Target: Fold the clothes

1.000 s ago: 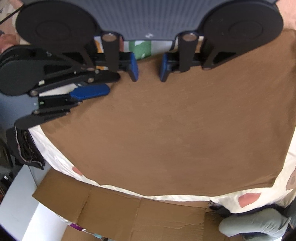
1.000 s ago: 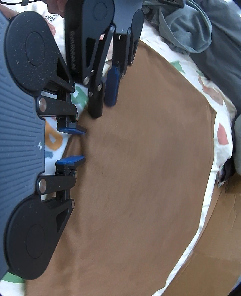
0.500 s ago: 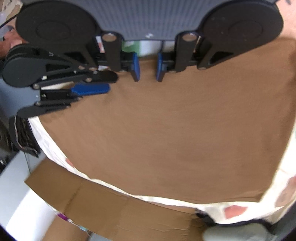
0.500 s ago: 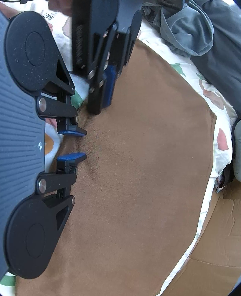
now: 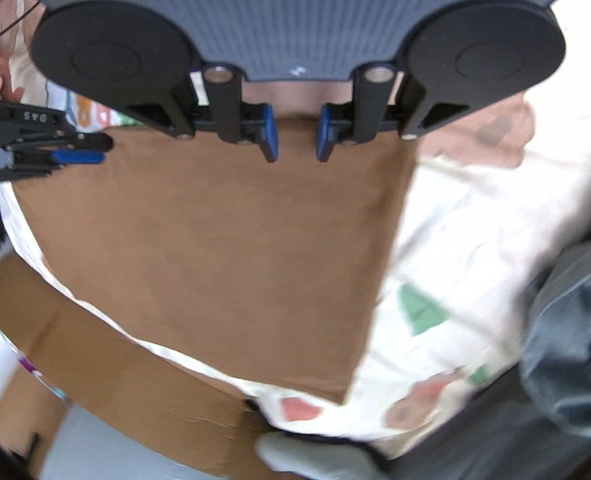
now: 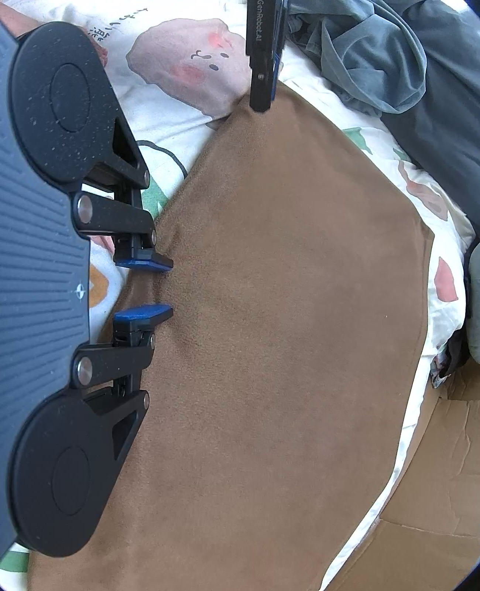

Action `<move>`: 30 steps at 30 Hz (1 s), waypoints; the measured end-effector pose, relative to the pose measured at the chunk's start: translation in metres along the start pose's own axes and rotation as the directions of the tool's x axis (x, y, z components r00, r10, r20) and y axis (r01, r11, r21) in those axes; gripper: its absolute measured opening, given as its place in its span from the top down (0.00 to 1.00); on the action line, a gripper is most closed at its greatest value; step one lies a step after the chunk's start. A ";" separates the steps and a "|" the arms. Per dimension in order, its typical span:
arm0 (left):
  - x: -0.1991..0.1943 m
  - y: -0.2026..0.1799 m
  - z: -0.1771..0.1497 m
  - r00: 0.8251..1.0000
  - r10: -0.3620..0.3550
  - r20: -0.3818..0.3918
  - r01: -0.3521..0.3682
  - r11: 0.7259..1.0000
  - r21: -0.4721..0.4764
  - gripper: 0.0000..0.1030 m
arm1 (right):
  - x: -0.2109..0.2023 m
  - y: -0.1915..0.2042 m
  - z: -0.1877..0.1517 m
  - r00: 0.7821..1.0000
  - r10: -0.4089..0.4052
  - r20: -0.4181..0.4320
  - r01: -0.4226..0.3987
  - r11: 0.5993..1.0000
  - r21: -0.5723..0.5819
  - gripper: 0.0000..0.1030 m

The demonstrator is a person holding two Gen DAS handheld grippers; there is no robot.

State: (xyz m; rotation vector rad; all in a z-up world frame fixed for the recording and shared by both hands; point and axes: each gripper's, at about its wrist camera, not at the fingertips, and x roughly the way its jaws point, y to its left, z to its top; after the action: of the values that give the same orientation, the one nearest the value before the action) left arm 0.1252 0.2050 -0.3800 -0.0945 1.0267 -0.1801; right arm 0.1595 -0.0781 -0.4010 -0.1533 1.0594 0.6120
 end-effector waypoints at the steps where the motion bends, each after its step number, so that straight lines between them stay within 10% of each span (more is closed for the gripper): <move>1: -0.001 0.003 -0.001 1.000 0.011 0.000 -0.011 1.000 -0.007 0.77 | 0.000 0.000 0.000 1.000 0.001 0.000 -0.001 1.000 -0.001 0.74; 12: -0.002 0.046 -0.010 0.997 0.068 -0.019 -0.071 0.984 -0.166 0.61 | -0.001 -0.001 -0.001 1.000 0.007 0.005 -0.007 1.000 -0.023 0.74; 20: 0.001 0.072 -0.011 0.999 -0.050 0.004 0.048 0.956 -0.289 0.57 | -0.001 -0.001 -0.002 1.000 0.006 0.005 -0.006 0.999 -0.033 0.74; 30: 0.011 0.100 -0.020 0.946 -0.287 0.147 0.323 0.819 -0.475 0.56 | 0.000 -0.001 0.000 1.000 0.011 -0.008 -0.011 0.999 -0.040 0.74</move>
State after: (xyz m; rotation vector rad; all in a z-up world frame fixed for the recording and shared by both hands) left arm 0.1239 0.3014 -0.4154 -0.7360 0.9635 -0.2003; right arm 0.1597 -0.0790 -0.4013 -0.1850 1.0561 0.6430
